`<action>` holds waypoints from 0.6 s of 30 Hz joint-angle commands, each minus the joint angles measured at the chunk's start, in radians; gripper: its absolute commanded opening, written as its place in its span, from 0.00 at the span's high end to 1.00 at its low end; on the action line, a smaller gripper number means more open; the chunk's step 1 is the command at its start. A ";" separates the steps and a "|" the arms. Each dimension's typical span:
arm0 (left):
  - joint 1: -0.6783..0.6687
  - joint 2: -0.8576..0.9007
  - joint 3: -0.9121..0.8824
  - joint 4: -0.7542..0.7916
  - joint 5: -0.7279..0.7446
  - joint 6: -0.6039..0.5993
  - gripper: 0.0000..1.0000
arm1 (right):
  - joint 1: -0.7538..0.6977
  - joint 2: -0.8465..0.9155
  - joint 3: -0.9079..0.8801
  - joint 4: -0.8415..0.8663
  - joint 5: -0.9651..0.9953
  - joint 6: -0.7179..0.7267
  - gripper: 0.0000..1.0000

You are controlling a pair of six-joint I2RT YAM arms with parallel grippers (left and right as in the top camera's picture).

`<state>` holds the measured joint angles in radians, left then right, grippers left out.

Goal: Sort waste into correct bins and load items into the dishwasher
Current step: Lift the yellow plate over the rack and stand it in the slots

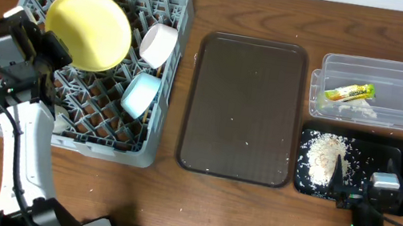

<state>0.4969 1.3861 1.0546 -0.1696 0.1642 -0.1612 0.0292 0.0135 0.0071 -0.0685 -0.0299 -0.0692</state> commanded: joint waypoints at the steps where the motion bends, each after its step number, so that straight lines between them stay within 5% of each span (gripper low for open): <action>1: 0.002 0.026 -0.003 0.018 -0.124 0.123 0.92 | -0.010 -0.001 -0.002 -0.003 -0.004 0.012 0.01; 18: -0.124 0.093 -0.003 0.089 -0.261 0.346 0.92 | -0.010 -0.001 -0.002 -0.003 -0.004 0.012 0.01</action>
<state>0.4255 1.4841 1.0542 -0.0917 -0.0055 0.1143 0.0292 0.0135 0.0071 -0.0685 -0.0299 -0.0692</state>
